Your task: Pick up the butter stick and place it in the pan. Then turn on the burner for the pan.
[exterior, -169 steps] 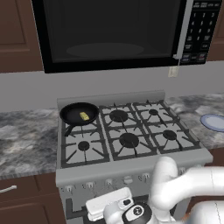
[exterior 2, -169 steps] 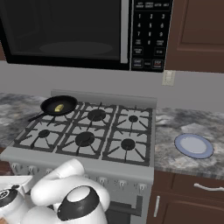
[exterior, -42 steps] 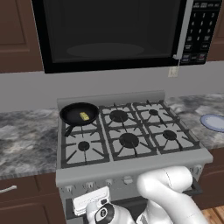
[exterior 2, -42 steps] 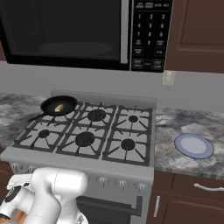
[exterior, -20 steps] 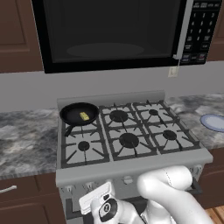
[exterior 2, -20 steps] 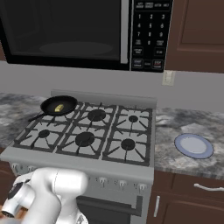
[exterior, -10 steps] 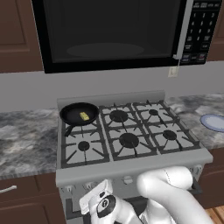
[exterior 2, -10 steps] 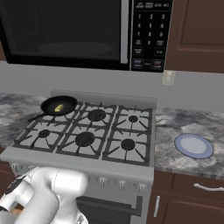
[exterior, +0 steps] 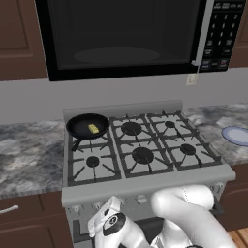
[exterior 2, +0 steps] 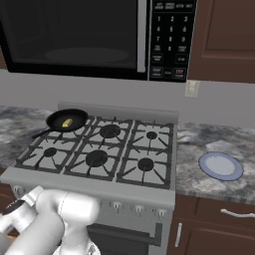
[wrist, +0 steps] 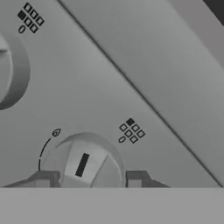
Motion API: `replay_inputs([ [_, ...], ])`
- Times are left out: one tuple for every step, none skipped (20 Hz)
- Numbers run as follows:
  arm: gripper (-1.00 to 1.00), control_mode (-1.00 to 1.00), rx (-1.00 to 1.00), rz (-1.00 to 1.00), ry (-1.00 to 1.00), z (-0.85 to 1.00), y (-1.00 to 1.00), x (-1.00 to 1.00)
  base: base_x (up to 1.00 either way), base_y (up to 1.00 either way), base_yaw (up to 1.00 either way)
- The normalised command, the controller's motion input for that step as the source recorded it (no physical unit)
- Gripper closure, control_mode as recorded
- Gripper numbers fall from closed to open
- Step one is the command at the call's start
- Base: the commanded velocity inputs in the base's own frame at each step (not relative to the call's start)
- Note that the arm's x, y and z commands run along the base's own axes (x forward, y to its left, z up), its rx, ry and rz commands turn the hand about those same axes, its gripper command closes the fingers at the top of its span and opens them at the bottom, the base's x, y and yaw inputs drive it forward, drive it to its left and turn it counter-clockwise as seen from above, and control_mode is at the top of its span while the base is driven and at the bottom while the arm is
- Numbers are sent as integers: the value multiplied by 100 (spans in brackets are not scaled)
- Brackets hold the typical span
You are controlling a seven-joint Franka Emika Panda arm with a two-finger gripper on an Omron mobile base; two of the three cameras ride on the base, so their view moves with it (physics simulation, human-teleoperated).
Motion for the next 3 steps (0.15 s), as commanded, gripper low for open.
replay_inputs([
  [100,-100,-19,0,11,0,0,0,0,0,0],
  [100,-100,-18,0,10,0,0,0,0,0,0],
  [100,-100,-18,0,8,0,0,0,0,0,0],
])
